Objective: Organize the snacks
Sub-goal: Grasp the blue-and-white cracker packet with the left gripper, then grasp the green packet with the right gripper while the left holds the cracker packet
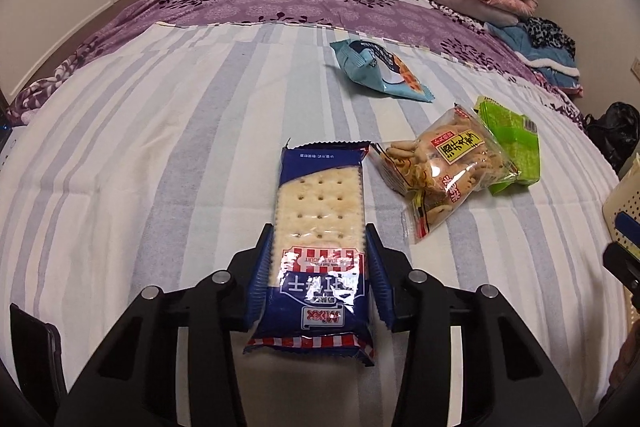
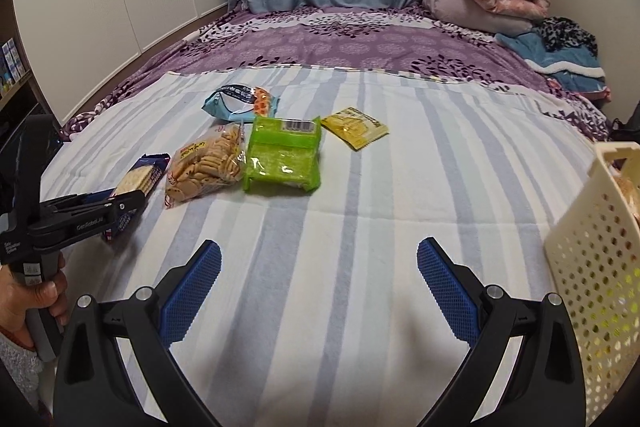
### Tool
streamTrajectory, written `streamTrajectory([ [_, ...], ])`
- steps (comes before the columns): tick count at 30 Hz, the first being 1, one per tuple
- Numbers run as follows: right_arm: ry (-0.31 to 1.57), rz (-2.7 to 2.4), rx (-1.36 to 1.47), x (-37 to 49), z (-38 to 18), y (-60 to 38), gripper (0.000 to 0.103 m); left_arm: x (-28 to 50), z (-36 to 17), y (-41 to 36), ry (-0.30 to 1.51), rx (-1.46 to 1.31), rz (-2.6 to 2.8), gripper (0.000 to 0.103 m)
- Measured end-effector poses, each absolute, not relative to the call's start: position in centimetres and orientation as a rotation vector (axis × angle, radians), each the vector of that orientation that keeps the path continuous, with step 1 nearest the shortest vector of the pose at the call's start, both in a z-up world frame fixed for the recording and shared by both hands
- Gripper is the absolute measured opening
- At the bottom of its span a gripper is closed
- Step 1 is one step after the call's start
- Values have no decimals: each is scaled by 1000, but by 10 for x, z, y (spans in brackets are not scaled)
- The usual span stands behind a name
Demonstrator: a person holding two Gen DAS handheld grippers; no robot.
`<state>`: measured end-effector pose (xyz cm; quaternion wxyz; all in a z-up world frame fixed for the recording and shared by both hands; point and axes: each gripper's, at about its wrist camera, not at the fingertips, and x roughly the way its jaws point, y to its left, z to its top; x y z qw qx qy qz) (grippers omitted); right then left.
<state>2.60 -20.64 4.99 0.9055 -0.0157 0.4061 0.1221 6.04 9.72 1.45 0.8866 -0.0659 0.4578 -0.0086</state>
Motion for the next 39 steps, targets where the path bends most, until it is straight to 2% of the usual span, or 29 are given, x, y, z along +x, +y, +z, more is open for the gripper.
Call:
streamTrajectory([
  [20, 900, 267, 0, 148, 19, -162, 97, 39, 44, 113, 881, -198, -15, 45],
  [22, 904, 273, 7, 152, 17, -161, 94, 39, 44, 112, 882, -195, -19, 45],
  [24, 915, 290, 17, 154, 15, -161, 86, 39, 44, 111, 885, -194, -21, 45],
  [26, 929, 304, 8, 153, 11, -158, 69, 40, 43, 109, 888, -196, -23, 45],
  [27, 930, 304, -1, 151, 10, -158, 65, 41, 43, 109, 889, -196, -25, 45],
  [39, 881, 330, 20, 106, 28, -180, 62, 37, 54, 103, 865, -191, -42, 45],
])
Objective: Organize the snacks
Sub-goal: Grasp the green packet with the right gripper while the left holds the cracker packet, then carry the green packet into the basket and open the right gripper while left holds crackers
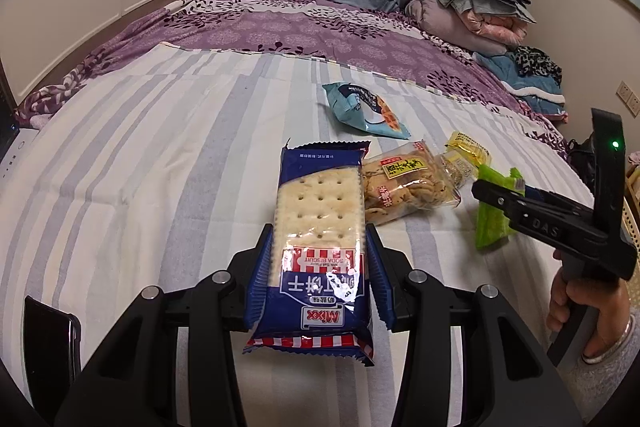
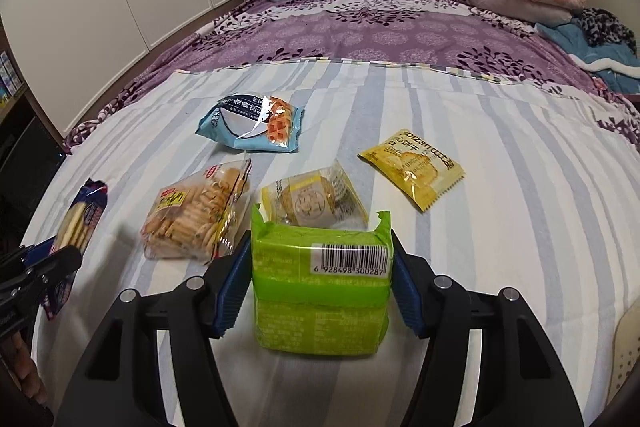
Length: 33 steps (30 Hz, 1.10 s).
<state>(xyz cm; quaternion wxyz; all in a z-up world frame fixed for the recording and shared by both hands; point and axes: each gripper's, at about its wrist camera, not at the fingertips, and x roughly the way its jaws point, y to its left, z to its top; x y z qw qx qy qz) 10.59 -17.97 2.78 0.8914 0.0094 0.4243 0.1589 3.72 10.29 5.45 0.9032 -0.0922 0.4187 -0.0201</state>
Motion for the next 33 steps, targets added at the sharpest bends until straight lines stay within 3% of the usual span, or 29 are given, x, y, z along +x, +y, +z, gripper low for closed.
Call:
streamTrajectory([
  [33, 566, 131, 191, -19, 141, -327, 62, -3, 127, 31, 741, -87, -178, 45],
])
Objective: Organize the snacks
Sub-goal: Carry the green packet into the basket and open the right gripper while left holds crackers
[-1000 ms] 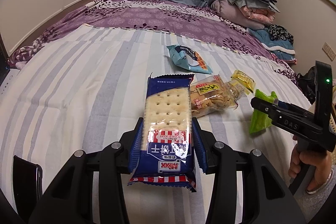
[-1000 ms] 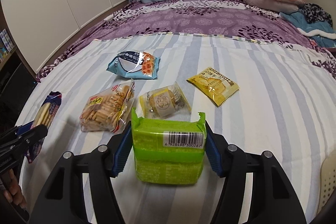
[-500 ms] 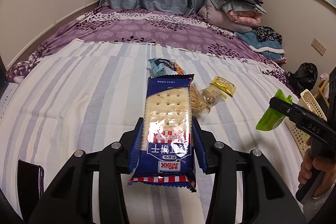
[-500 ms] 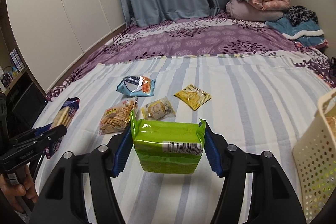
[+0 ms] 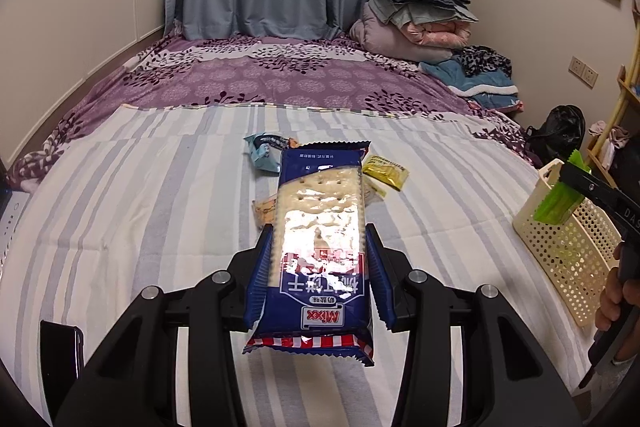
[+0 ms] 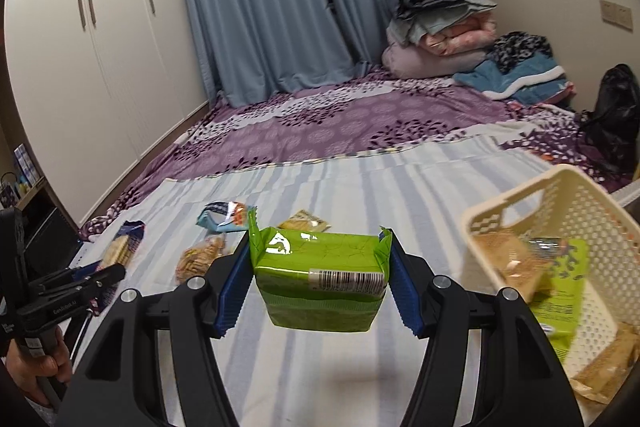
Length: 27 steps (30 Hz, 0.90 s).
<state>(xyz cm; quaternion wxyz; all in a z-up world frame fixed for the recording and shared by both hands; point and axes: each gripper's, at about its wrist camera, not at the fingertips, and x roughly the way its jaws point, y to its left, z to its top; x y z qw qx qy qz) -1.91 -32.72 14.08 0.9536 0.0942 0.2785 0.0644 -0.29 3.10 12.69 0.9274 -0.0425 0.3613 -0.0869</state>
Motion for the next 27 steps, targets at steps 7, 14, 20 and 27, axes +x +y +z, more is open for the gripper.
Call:
streamTrajectory([
  [7, 504, 10, 239, -52, 150, -386, 62, -7, 139, 0, 726, -45, -225, 45],
  [14, 481, -107, 277, -81, 146, -438, 62, -13, 149, -37, 714, 2, -285, 45],
  [20, 510, -176, 331, -93, 128, -472, 67, -12, 151, -71, 717, 41, -341, 45],
  [27, 477, -207, 375, -110, 124, -493, 75, -12, 157, -115, 715, 93, -419, 45],
])
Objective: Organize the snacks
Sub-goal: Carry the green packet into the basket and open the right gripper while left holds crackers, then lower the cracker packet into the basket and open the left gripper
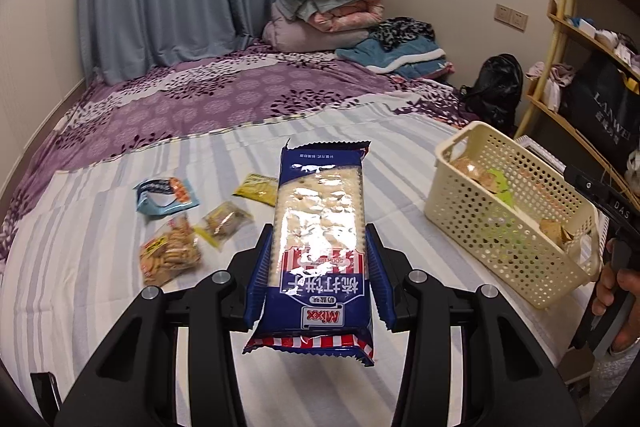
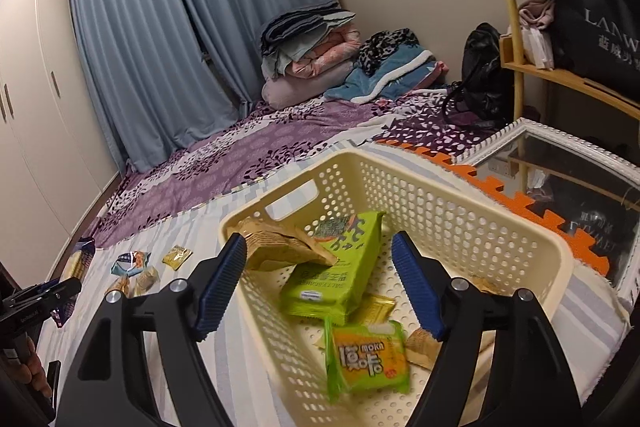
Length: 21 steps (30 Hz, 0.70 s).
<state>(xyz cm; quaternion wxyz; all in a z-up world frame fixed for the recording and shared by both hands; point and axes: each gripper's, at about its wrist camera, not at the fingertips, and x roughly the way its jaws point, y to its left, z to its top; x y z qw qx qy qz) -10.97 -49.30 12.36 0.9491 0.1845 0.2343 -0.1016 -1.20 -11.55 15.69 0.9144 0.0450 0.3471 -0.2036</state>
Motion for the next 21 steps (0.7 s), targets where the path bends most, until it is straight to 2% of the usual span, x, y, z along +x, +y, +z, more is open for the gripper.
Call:
streamTrajectory([
  [8, 489, -242, 384, -118, 112, -511, 75, -12, 165, -170, 704, 150, -519, 45],
  [11, 497, -266, 369, -120, 109, -514, 80, -12, 168, -194, 699, 171, -560, 45],
  [21, 496, -333, 313, -126, 109, -524, 85, -10, 175, -274, 677, 227, -696, 45],
])
